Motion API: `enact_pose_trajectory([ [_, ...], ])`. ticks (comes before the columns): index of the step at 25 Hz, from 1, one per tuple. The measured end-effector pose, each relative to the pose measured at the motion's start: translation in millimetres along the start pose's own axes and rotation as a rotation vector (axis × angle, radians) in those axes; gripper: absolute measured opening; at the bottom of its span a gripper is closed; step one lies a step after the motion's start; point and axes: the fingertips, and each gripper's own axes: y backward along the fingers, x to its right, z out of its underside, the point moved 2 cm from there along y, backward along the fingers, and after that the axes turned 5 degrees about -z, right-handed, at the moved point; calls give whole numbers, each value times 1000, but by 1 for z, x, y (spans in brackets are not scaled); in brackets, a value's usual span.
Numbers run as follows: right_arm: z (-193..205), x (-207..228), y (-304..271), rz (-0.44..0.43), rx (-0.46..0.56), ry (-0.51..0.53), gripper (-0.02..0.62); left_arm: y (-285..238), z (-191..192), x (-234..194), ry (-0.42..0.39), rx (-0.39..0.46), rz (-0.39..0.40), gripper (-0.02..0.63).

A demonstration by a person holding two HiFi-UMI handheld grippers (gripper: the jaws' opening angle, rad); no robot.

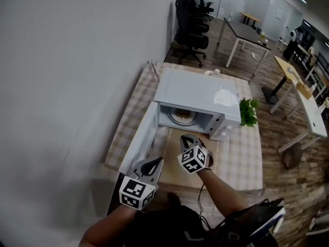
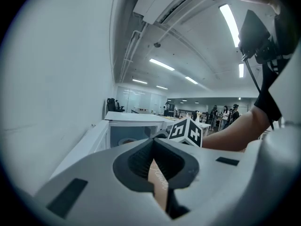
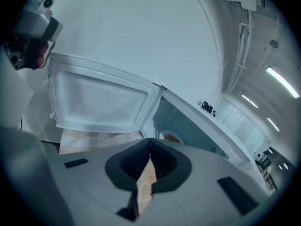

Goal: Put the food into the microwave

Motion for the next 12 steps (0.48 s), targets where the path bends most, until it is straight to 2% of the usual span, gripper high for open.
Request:
enact_pose_trajectory([
  [3, -9, 0, 21, 31, 42, -76, 8, 6, 0, 0, 3, 18, 23, 9],
  [8, -32, -14, 61, 11, 154, -297, 8, 28, -6, -1, -12, 43, 69, 9],
  [12, -54, -30, 89, 12, 210, -363, 8, 47, -14, -5, -11, 61, 88, 9],
])
